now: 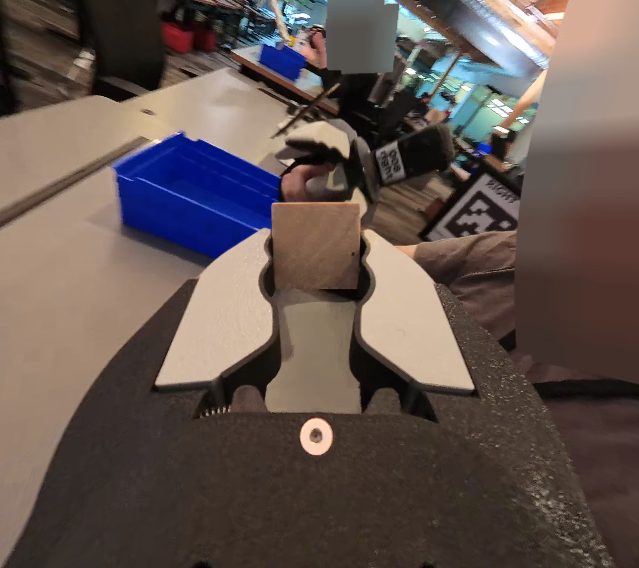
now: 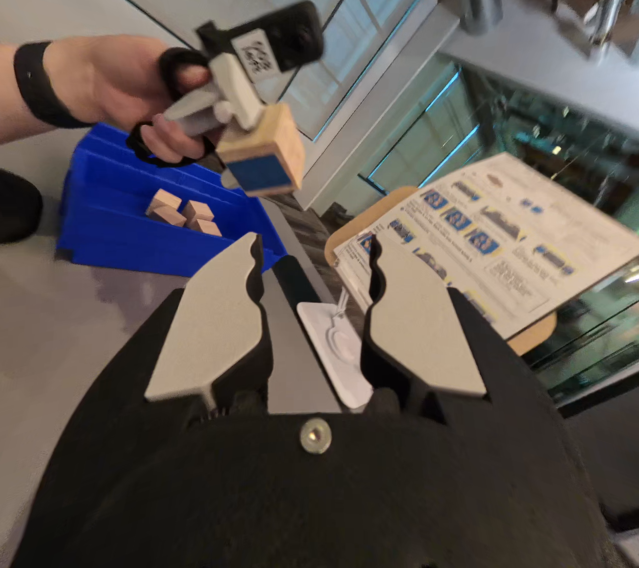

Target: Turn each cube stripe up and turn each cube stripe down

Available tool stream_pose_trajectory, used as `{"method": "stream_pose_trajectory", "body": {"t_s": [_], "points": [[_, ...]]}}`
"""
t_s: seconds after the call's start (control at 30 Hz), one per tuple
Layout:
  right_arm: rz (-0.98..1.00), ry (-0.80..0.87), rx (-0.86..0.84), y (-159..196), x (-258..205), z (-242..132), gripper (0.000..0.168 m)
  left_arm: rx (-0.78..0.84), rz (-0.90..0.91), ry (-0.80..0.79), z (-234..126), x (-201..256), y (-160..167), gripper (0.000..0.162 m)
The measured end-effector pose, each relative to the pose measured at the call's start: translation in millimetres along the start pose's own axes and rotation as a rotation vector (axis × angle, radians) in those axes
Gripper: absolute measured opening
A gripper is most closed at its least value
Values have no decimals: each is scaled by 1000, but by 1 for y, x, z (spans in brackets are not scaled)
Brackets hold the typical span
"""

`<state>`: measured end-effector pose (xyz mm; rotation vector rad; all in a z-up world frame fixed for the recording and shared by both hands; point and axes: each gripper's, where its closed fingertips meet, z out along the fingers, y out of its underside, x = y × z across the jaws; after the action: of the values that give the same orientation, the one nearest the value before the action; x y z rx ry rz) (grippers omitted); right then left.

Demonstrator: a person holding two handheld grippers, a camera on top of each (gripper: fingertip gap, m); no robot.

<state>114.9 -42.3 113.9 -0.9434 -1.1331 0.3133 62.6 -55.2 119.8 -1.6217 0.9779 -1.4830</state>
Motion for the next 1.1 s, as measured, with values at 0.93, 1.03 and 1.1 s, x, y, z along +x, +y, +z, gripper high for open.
{"method": "stream_pose_trajectory", "body": {"t_s": [0.93,1.03,1.1], "points": [[319,187,-770,112,94,-82,45,68,9,-10,5,-8,-2,55],[755,187,-1186,216,107,-153,46,126,55,-66,-20,-1,-18,48],[931,157,-1400,268,94,-186,47,128,72,-117,-35,1,-22,46]]}}
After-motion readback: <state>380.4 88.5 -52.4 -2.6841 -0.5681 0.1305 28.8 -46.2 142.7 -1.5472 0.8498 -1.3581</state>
